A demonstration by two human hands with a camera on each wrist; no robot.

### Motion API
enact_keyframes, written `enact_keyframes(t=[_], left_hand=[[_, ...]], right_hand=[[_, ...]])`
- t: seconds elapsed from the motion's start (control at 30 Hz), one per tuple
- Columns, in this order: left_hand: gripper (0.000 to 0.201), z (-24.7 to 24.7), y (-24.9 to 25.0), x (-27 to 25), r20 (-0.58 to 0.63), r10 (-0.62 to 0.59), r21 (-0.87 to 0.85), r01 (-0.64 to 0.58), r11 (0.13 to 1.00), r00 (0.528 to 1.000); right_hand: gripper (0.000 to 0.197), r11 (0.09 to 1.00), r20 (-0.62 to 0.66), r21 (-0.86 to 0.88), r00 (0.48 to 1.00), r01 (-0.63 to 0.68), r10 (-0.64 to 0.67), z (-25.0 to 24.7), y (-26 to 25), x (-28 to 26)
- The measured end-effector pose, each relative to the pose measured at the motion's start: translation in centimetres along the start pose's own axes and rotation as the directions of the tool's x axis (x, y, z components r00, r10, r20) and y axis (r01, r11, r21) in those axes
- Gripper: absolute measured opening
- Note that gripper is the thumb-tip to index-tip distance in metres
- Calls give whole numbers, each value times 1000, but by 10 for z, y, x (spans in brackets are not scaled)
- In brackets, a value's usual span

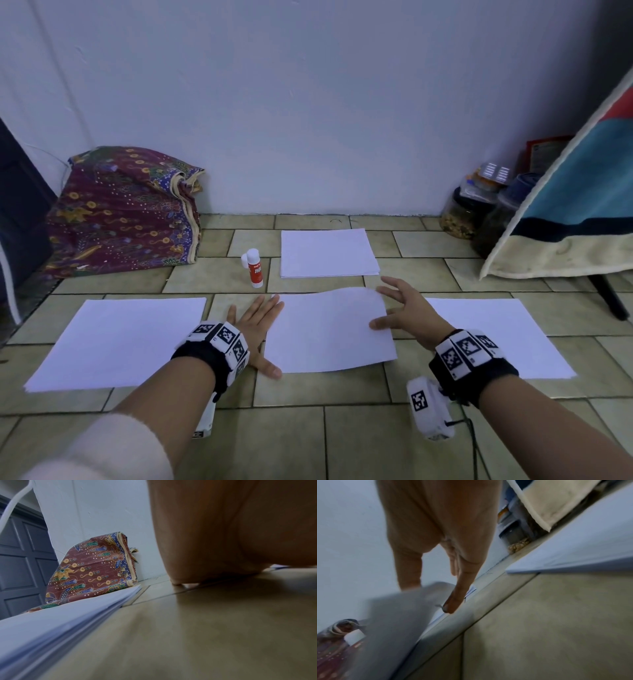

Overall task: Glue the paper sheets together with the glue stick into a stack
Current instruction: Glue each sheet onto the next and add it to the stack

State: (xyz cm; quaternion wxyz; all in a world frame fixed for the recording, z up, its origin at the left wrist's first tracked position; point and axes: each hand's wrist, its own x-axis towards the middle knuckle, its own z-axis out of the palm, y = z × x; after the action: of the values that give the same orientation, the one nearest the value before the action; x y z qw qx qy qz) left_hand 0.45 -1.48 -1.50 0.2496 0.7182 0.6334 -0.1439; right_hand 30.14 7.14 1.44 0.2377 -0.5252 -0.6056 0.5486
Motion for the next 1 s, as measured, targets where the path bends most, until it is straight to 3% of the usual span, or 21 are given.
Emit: enact_keyframes(t=[0.13, 0.3, 0.43, 0.63, 0.8, 1.0], left_hand=[[172, 1, -1, 0, -1, 6, -2, -6, 1000, 1000], [173, -1, 1, 0, -1, 4, 2, -4, 1000, 1000], [172, -2, 2, -1, 10, -3, -1, 3, 1000, 1000], [174, -4, 7, 1, -3, -111, -6, 111, 994, 994], [177, -7, 7, 1, 17, -114, -22, 114, 993, 993], [179, -8, 9, -1, 41, -122, -15, 123, 992, 992]], right_hand=[[87, 995, -117, 100, 993, 3, 9, 9, 8, -6], [42, 982, -122, -174, 987, 79, -101, 21, 11, -11], [27, 937, -91, -343, 991, 64, -101, 20, 8, -10], [30, 962, -154, -249, 976, 115, -156, -5, -20, -5], [33, 977, -241, -138, 951, 163, -192, -31, -38, 4], [35, 988, -292, 47, 948, 149, -129, -33, -49, 53]])
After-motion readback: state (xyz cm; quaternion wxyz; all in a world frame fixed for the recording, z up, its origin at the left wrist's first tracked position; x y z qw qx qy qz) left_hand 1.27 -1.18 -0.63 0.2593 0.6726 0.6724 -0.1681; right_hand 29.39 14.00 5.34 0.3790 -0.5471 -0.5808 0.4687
